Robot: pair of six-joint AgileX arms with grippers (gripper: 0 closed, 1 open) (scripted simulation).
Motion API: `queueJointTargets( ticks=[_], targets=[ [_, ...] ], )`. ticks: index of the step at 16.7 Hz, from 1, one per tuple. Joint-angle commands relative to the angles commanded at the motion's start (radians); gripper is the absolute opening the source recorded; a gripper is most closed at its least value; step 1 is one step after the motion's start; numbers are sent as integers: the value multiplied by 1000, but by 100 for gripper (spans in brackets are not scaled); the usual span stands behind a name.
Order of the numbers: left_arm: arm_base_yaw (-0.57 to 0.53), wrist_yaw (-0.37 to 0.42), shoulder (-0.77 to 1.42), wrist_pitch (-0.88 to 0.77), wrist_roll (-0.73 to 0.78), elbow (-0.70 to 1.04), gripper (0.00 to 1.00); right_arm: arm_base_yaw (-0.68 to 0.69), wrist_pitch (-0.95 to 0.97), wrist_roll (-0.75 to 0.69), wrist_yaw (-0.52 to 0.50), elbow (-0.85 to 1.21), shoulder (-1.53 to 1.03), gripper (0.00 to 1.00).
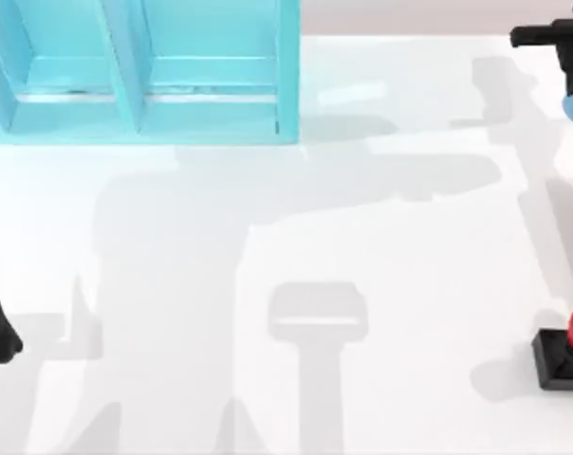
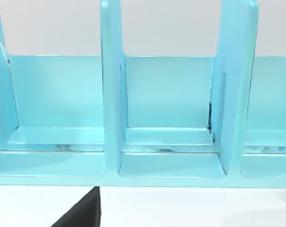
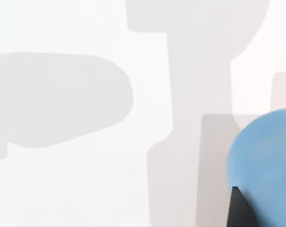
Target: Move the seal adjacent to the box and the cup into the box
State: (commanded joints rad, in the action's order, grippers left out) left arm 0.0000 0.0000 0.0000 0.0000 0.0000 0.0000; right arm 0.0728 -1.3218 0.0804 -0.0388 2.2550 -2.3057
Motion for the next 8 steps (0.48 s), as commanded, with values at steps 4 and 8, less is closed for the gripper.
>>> queueJointTargets(
  ticks=[4, 8],
  targets=[
    [0, 0, 0, 0, 0, 0, 100, -115, 33, -116, -3, -275, 201, 0],
    [0, 0, 0, 0, 0, 0, 100, -262, 73, -263, -6, -647, 452, 0]
  ],
)
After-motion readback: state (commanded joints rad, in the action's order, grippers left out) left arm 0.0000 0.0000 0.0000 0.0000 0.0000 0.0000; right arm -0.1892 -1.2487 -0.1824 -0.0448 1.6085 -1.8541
